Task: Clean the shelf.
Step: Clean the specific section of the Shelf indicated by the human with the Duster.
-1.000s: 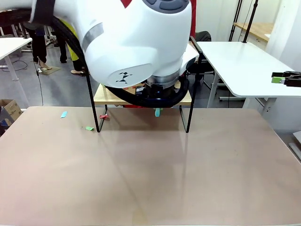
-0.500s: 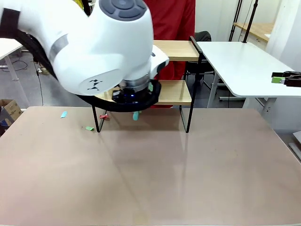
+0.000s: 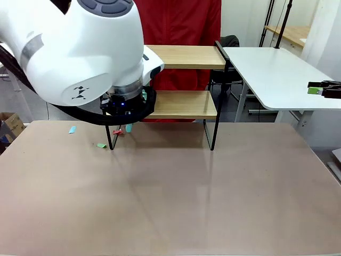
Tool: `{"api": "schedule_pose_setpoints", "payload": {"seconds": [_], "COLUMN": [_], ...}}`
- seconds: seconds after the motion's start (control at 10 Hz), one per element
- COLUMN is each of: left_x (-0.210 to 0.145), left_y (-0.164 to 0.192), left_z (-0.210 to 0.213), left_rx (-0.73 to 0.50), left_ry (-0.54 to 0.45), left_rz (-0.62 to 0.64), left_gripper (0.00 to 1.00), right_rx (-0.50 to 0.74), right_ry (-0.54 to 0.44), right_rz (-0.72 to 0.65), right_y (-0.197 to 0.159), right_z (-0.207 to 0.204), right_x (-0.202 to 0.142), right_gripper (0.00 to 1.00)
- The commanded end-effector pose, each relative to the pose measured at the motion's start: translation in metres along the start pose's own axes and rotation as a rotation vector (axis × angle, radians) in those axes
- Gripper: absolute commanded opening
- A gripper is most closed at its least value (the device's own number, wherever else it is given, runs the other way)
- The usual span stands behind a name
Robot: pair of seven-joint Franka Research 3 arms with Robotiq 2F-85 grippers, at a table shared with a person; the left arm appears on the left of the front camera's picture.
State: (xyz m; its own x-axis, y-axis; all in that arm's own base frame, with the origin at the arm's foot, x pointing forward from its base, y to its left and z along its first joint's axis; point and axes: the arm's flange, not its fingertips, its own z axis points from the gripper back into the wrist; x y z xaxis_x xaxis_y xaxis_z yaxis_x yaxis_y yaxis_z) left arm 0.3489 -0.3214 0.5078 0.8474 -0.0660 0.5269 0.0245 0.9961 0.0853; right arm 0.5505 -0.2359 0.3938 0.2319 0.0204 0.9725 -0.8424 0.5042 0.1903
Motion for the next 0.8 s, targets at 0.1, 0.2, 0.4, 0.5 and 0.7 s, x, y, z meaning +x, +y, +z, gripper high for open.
{"api": "schedule_pose_setpoints", "payload": {"seconds": [0.1, 0.2, 0.4, 0.5, 0.7], "left_x": [-0.006, -0.007, -0.011, -0.013, -0.018], "left_y": [0.023, 0.029, 0.032, 0.032, 0.033], "left_z": [0.003, 0.005, 0.01, 0.015, 0.027], "left_rx": [0.081, 0.111, 0.186, 0.218, 0.296], "left_ry": [0.037, 0.036, 0.033, 0.027, 0.01], "left_rz": [-0.007, 0.001, 0.002, 0.006, 0.017], "left_gripper": [0.13, 0.13, 0.13, 0.13, 0.13], "right_rx": [0.002, 0.002, 0.002, 0.002, 0.002], "right_ry": [0.001, 0.001, 0.001, 0.001, 0.001], "right_rz": [0.005, 0.005, 0.005, 0.005, 0.005], "right_y": [0.001, 0.001, 0.001, 0.001, 0.001], "right_z": [-0.001, -0.001, -0.001, -0.001, -0.001], "right_x": [0.003, 0.003, 0.003, 0.003, 0.003], "right_gripper": [1.0, 1.0, 1.0, 1.0, 1.0]}}
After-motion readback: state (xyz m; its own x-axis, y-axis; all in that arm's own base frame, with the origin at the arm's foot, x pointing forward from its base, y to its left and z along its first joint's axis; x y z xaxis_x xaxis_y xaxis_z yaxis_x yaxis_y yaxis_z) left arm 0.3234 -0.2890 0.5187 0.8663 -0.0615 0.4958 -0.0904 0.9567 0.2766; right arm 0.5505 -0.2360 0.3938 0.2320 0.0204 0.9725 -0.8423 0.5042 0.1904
